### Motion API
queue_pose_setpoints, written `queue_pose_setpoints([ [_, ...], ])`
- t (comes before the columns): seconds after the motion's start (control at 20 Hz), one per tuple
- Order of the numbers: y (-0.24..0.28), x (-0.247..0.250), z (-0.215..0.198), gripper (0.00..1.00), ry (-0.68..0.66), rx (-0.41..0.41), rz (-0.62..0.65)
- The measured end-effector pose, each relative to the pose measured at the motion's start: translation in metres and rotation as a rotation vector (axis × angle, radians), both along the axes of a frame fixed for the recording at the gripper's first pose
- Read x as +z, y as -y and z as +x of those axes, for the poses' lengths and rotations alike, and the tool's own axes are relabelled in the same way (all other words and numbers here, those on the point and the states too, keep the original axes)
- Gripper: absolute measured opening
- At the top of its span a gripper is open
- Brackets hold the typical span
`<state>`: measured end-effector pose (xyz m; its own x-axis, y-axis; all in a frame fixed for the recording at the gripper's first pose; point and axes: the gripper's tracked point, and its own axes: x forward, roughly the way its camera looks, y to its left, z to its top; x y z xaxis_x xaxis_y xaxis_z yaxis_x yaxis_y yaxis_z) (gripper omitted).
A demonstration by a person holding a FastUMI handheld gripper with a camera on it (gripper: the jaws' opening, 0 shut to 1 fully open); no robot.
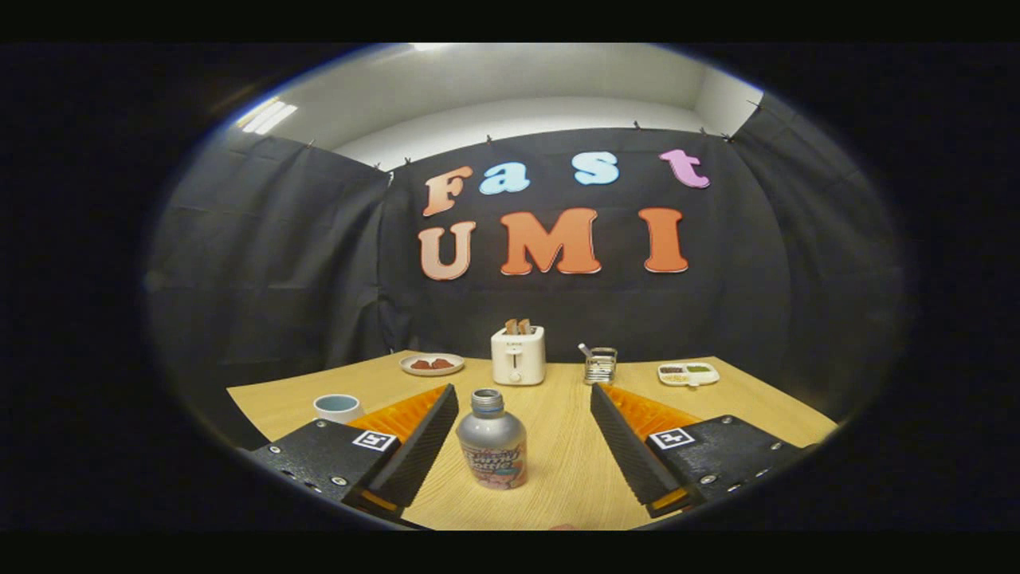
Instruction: Take the bottle from table, then pour the juice into the cup, finally place the bottle on the coaster
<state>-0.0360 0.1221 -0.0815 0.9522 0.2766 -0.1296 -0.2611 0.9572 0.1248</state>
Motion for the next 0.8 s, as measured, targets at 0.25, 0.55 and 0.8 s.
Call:
queue_pose_setpoints([
  [0.25,-0.017,-0.028,0.004,0.99,-0.050,0.024,0.020],
  [0.55,-0.032,-0.068,0.011,0.99,-0.108,0.031,-0.017],
  [0.8,-0.041,-0.095,0.018,0.99,-0.167,0.029,-0.045],
])
